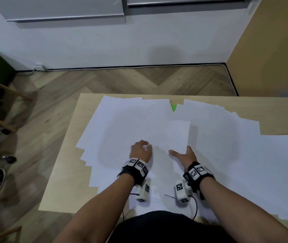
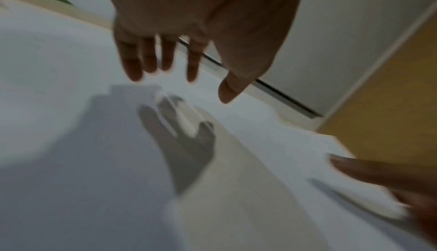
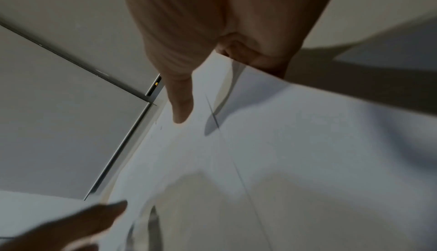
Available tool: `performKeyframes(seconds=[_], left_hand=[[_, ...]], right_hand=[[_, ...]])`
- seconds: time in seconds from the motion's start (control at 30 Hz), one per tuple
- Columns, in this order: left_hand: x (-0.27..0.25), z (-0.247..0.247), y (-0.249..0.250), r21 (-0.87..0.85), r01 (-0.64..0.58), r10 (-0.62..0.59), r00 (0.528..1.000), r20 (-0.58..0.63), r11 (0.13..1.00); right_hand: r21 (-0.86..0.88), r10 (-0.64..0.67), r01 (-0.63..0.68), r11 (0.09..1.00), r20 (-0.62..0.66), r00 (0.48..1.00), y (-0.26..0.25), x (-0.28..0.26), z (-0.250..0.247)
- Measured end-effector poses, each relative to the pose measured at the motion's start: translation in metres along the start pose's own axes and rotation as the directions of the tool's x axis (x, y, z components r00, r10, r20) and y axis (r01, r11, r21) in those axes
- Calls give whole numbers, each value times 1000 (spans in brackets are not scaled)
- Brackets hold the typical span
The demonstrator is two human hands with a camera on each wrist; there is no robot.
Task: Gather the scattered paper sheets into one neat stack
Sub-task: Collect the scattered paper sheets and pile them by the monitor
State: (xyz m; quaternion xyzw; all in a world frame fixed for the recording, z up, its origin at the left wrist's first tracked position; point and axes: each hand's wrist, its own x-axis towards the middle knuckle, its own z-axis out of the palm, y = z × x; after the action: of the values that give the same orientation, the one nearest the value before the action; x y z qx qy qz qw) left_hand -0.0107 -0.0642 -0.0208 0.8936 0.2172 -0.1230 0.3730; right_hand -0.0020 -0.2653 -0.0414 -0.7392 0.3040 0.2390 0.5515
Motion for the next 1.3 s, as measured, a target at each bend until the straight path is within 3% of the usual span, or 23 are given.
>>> performKeyframes(seconds=[0.07, 0.13, 0.3, 0.47, 0.57, 0.67, 0.73, 0.9, 1.0, 1.13, 1.3], left_hand=[[7, -16, -27, 141, 223, -205, 970, -133, 965], [8, -27, -48, 206, 355, -332, 933, -141, 912], [4, -30, -66, 252, 288, -258, 955, -147, 924], [4, -40, -74, 358, 177, -170, 984, -51, 917], [14, -62, -89, 309, 249, -216, 967, -136, 918], [24, -86, -110, 192, 411, -364, 900, -239, 891], [29, -97, -118, 165, 483, -436, 863, -254, 860], [40, -101, -126, 156, 537, -497, 835, -237, 829], [44, -101, -132, 95, 536, -502, 830, -244, 839], [49, -104, -132, 17, 550, -536, 819, -204, 835], [46, -106, -133, 32, 469, -463, 879, -113, 883]], right_hand=[[-35, -7, 7, 999, -1, 1000, -6, -5, 9], [-35, -33, 33, 999, 11, 999, -9, -9, 19], [-88, -56, 61, 994, 60, 997, -8, -8, 49], [-62, -113, 116, 991, 48, 992, -4, -8, 66], [-38, -138, 137, 990, -15, 990, -9, -10, 51], [-1, -111, 112, 994, -98, 989, -3, -2, 22], [5, -92, 93, 996, -108, 990, 4, 0, 9], [98, -95, 108, 989, -125, 988, 18, -6, 2], [127, -93, 112, 985, -145, 985, 19, -14, 4], [-8, -105, 105, 994, -99, 990, 24, -13, -4], [-72, -95, 88, 994, -101, 990, 31, -14, -16]])
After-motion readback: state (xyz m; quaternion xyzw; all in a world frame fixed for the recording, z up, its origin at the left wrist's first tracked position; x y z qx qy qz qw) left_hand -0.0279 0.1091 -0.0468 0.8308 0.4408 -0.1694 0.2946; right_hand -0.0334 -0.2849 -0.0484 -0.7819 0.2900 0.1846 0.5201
